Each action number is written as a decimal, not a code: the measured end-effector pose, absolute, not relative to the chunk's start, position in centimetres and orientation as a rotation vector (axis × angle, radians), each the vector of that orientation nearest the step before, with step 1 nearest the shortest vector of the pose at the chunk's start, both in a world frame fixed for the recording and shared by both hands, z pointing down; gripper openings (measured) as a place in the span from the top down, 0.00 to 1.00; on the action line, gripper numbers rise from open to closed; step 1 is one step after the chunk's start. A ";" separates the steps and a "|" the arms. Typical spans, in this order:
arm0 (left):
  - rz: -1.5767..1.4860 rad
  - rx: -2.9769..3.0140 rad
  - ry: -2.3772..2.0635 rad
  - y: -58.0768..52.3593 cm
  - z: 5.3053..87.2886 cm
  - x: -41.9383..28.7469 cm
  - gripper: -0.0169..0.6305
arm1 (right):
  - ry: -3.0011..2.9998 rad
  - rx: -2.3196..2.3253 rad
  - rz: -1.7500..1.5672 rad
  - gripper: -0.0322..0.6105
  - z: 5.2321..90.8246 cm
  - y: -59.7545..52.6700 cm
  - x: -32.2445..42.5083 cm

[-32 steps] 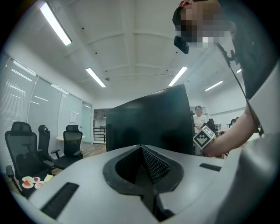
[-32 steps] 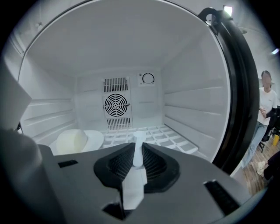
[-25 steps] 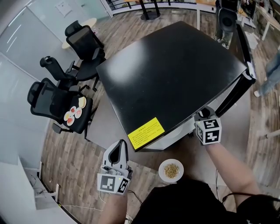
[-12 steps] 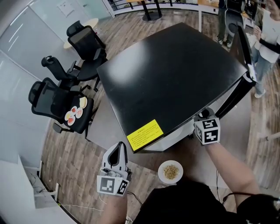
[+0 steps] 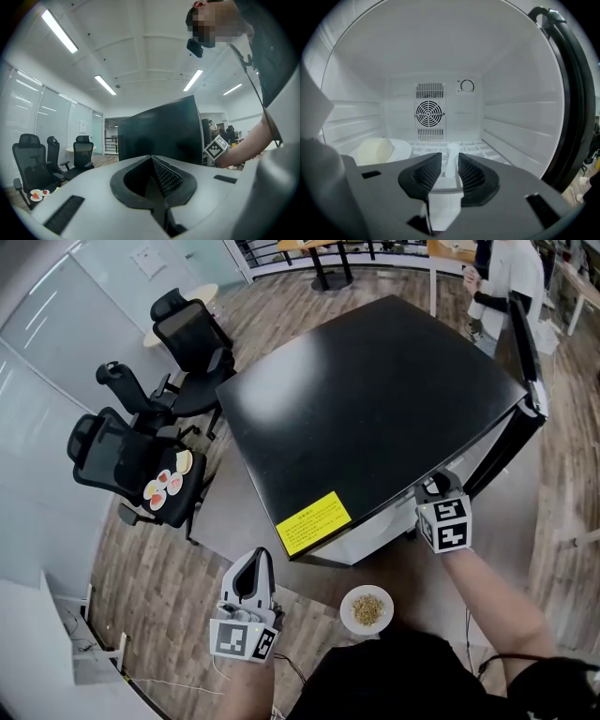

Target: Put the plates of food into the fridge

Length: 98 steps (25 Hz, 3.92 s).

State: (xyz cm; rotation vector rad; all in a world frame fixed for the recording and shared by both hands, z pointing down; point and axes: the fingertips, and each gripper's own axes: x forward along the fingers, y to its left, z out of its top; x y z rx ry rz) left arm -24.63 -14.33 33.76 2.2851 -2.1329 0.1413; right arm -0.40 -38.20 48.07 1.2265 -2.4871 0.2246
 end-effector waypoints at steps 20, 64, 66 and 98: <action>0.118 2.432 -2.116 -9.3 30.5 -23.4 0.97 | -2.511 1.329 0.055 0.81 43.3 -31.8 1.4; 0.225 2.492 -1.949 9.4 36.5 -28.7 0.97 | -2.268 1.375 1.023 0.78 62.1 0.1 -0.1; 0.237 2.483 -1.947 9.6 36.9 -28.8 0.97 | -2.220 1.396 1.138 0.78 63.7 1.1 0.1; 0.424 2.455 -1.849 9.9 40.1 -27.3 0.97 | -2.173 1.384 2.058 0.86 73.0 1.7 -2.5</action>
